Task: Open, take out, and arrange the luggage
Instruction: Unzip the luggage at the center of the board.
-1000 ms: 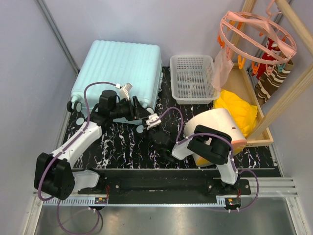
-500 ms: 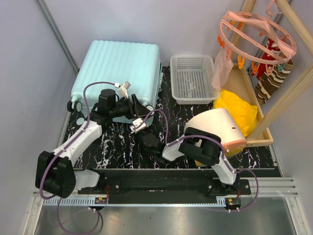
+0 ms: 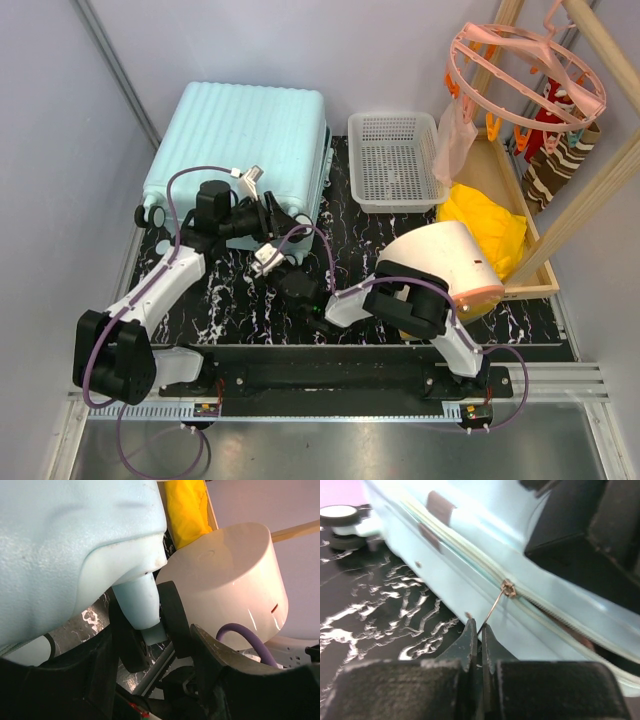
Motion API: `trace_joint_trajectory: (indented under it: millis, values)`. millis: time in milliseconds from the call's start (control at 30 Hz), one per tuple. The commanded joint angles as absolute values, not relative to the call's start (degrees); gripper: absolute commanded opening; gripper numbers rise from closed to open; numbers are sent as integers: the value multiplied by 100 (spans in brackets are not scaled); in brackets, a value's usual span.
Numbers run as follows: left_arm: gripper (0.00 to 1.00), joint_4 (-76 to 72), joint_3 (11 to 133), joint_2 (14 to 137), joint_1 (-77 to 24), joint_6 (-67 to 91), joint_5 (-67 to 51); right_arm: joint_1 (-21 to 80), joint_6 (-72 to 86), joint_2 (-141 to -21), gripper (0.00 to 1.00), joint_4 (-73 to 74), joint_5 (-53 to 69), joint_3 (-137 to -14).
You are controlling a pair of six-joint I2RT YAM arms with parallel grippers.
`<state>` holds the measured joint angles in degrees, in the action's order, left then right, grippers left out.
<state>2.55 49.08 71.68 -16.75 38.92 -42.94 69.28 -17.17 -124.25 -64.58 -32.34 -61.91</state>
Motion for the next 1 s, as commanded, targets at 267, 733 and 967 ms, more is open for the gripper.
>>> trace_joint_trajectory:
  millis: [267,733,967]
  values:
    - [0,-773,5274,7110,-1653,3964,-5572,7339,-1257,-11559,39,-5036,-983,-6065]
    - [27,-914,4791,6706,-1441,3867,-5081,7919,-422,-8264,77,-4150,-3303,-4008]
    - [90,-862,4316,6127,-1398,3762,-4211,6761,1043,-7129,95,-1271,-2568,-5236]
